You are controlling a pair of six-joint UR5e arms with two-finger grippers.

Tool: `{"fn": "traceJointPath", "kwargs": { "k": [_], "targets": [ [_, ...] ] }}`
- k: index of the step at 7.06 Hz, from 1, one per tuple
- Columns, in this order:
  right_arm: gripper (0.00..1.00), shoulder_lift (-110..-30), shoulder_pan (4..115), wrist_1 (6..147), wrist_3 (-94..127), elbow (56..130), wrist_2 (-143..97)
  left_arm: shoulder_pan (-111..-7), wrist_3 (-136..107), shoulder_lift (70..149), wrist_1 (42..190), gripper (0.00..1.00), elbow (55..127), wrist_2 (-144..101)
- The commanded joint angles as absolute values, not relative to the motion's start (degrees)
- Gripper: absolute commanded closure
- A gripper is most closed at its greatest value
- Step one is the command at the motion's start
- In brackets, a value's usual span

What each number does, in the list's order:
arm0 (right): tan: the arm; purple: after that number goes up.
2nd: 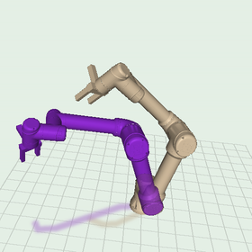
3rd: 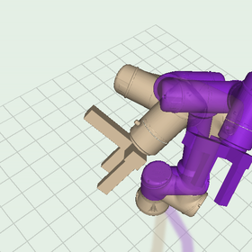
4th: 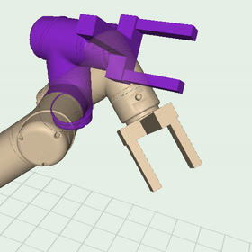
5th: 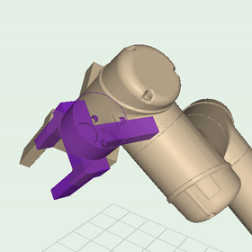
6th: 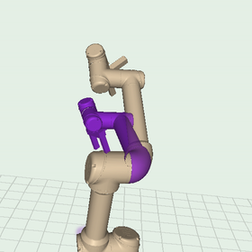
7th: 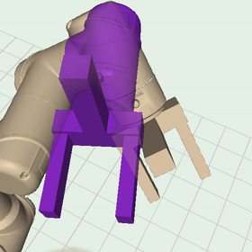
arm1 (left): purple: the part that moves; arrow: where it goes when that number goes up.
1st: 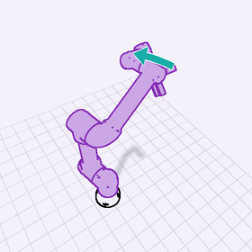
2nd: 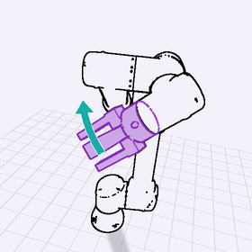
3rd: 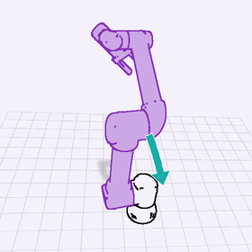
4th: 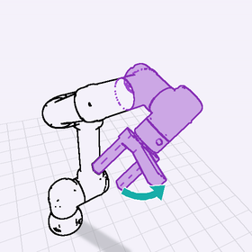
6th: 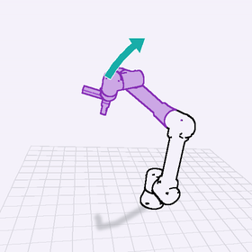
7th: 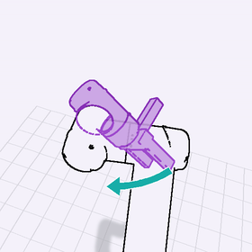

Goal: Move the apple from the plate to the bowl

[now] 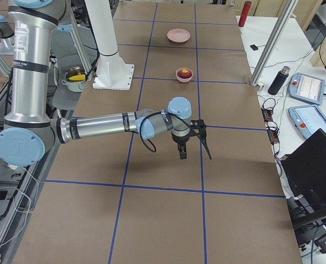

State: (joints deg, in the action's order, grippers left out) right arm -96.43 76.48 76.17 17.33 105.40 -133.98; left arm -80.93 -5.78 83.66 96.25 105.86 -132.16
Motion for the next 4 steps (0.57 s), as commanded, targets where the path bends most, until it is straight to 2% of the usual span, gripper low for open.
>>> {"fn": "traceJointPath", "kwargs": {
  "k": [1,4],
  "targets": [
    [0.0,-95.36,76.64,76.73,17.67,105.29,-134.03,-80.95,-7.45,83.76,96.59,0.02,106.43,-132.19],
    [0.0,-95.18,76.55,76.38,17.67,103.98,-134.03,-80.86,-8.44,84.64,96.86,0.02,105.65,-132.19]
  ]
}}
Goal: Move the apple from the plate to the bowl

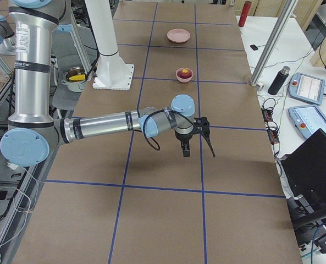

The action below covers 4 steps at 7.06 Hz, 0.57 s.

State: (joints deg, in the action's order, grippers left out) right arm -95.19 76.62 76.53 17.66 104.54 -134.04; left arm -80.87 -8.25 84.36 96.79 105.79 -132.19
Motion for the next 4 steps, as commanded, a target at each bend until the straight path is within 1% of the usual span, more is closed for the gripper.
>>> {"fn": "traceJointPath", "kwargs": {
  "k": [1,4],
  "targets": [
    [0.0,-95.1,76.55,76.38,17.67,103.97,-134.03,-80.86,-8.44,84.55,96.86,0.02,105.47,-132.1],
    [0.0,-94.66,76.55,76.2,17.67,103.36,-133.86,-80.86,-9.49,84.55,96.86,0.02,105.82,-132.19]
  ]
}}
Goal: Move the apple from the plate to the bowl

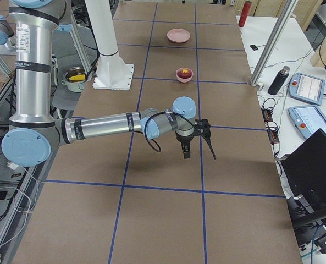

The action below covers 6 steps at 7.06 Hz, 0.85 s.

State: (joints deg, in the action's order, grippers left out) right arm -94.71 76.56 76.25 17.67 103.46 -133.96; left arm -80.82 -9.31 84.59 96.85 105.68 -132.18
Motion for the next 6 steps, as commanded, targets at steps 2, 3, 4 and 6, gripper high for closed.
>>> {"fn": "traceJointPath", "kwargs": {
  "k": [2,3,4,6],
  "targets": [
    [0.0,-94.75,76.64,76.11,17.67,103.45,-133.77,-80.77,-10.98,83.94,96.86,0.02,107.74,-132.28],
    [0.0,-95.09,76.64,76.11,17.58,103.45,-133.86,-80.77,-10.99,84.02,96.86,0.02,107.93,-132.36],
    [0.0,-94.92,76.64,76.03,16.97,103.36,-134.12,-80.77,-10.9,83.94,96.86,0.02,107.84,-132.36],
    [0.0,-94.57,78.12,76.2,16.79,103.62,-134.47,-80.77,-10.98,83.94,96.94,0.02,107.58,-132.36]
  ]
}}
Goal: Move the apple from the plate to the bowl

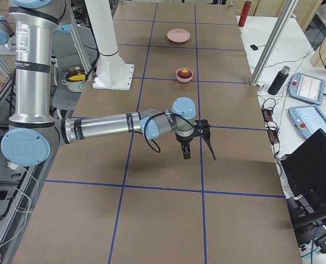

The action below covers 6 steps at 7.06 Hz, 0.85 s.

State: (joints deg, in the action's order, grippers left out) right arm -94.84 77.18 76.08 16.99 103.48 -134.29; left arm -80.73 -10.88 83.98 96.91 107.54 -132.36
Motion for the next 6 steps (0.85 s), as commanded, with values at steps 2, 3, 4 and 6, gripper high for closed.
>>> {"fn": "traceJointPath", "kwargs": {
  "k": [2,3,4,6],
  "targets": [
    [0.0,-94.04,78.31,76.9,15.83,103.01,-134.38,-80.68,-10.81,84.02,96.94,0.02,107.23,-132.36],
    [0.0,-94.04,78.22,76.99,12.77,102.22,-134.04,-80.68,-10.9,84.02,96.94,0.02,107.49,-132.45],
    [0.0,-93.87,77.0,77.25,9.09,100.56,-133.69,-80.68,-10.99,83.94,96.94,0.02,107.84,-132.45],
    [0.0,-90.81,79.61,86.08,2.13,100.02,-134.55,-80.68,-10.9,84.02,96.94,0.02,107.32,-132.45]
  ]
}}
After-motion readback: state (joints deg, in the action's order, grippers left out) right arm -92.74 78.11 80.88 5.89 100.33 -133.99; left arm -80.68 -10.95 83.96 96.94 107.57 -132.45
